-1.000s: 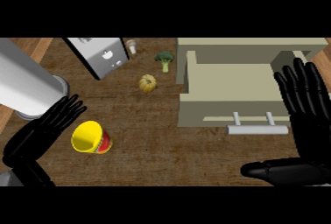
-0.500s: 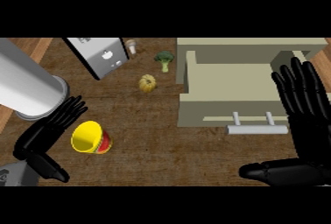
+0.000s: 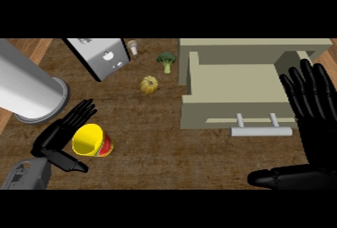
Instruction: Pick up the cup, place it into the drawer and close the drawer
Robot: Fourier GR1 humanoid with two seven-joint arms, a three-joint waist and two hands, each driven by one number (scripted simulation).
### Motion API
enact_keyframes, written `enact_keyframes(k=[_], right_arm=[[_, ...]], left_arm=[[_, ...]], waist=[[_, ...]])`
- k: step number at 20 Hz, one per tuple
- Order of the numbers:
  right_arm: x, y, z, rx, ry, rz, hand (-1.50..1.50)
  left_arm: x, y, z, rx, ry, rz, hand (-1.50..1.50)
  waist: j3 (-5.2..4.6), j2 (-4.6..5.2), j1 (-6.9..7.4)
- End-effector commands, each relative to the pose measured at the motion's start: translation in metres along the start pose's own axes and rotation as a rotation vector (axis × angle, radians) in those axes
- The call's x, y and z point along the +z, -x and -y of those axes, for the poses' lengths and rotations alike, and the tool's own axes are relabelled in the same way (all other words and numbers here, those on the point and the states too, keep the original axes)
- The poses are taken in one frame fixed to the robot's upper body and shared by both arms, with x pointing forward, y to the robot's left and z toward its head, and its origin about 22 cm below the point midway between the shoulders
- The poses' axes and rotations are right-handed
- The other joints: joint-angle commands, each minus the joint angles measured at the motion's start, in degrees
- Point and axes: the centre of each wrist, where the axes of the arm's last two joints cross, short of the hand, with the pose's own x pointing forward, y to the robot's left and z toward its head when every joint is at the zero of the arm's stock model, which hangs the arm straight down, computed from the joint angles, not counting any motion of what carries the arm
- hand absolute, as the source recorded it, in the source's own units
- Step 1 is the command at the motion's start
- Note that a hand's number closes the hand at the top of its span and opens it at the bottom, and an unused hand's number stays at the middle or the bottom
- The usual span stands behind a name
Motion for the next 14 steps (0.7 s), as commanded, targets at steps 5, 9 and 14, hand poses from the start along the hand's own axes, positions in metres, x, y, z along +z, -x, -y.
enact_keyframes(k=[5, 9, 14], right_arm=[[-0.010, 0.002, 0.012, 0.008, -0.027, -0.015, -1.50], [-0.012, -0.006, 0.006, 0.001, -0.016, -0.002, -1.50], [-0.008, 0.010, 0.007, 0.006, -0.011, -0.003, -1.50]], left_arm=[[0.019, 0.030, -0.010, 0.063, 0.031, 0.071, -1.50], [-0.007, 0.040, 0.008, 0.042, 0.034, 0.053, -1.50], [0.005, 0.041, -0.005, 0.050, 0.053, 0.052, -1.50]], waist=[[-0.05, 0.19, -0.20], [-0.04, 0.12, -0.24], [-0.05, 0.19, -0.23]])
